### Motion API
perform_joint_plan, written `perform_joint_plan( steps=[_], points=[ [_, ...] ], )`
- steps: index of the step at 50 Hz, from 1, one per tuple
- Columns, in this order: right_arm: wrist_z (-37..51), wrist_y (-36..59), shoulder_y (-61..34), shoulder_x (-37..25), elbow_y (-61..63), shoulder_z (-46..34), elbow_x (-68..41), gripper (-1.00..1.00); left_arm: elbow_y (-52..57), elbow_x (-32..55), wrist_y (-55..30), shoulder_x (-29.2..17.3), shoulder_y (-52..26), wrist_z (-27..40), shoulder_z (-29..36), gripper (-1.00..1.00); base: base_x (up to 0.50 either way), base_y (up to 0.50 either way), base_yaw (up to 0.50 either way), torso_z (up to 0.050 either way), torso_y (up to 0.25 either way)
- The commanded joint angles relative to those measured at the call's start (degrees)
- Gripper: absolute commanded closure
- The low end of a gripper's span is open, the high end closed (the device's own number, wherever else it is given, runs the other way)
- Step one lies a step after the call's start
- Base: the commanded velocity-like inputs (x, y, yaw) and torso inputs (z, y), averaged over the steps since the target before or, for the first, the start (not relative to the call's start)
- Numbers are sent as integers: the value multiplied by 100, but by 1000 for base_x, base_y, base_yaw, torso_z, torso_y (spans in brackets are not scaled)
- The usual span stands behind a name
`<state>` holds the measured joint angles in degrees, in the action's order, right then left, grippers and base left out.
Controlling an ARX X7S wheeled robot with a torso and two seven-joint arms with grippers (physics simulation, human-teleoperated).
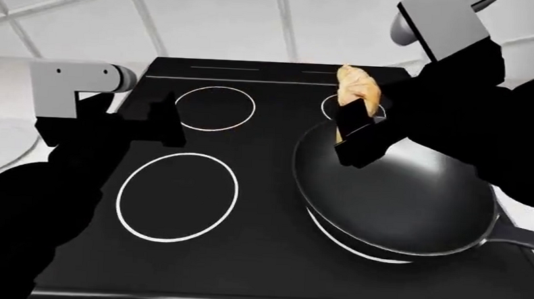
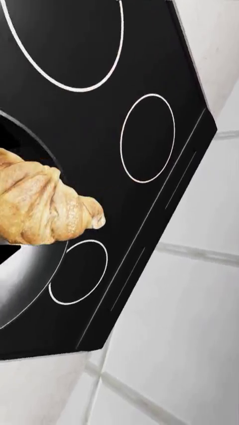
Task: Pick the croissant and place it on the pan. Then turn on the stove to warm the croissant.
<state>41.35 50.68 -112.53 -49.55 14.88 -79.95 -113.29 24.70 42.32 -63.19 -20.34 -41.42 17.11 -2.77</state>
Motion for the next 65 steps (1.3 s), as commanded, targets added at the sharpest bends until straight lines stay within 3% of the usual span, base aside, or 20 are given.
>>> perform_joint_plan(
  steps=[1,65],
  points=[
    [-197,600,-222,-76,-114,-128,16,100,-131,-44,107,14,-32,-28,80,-100,0,0,0,0,0],
    [-324,1676,-78,23,-308,-726,490,100,-315,-2,212,-46,-137,23,281,-100,0,0,0,0,0]
  ],
)
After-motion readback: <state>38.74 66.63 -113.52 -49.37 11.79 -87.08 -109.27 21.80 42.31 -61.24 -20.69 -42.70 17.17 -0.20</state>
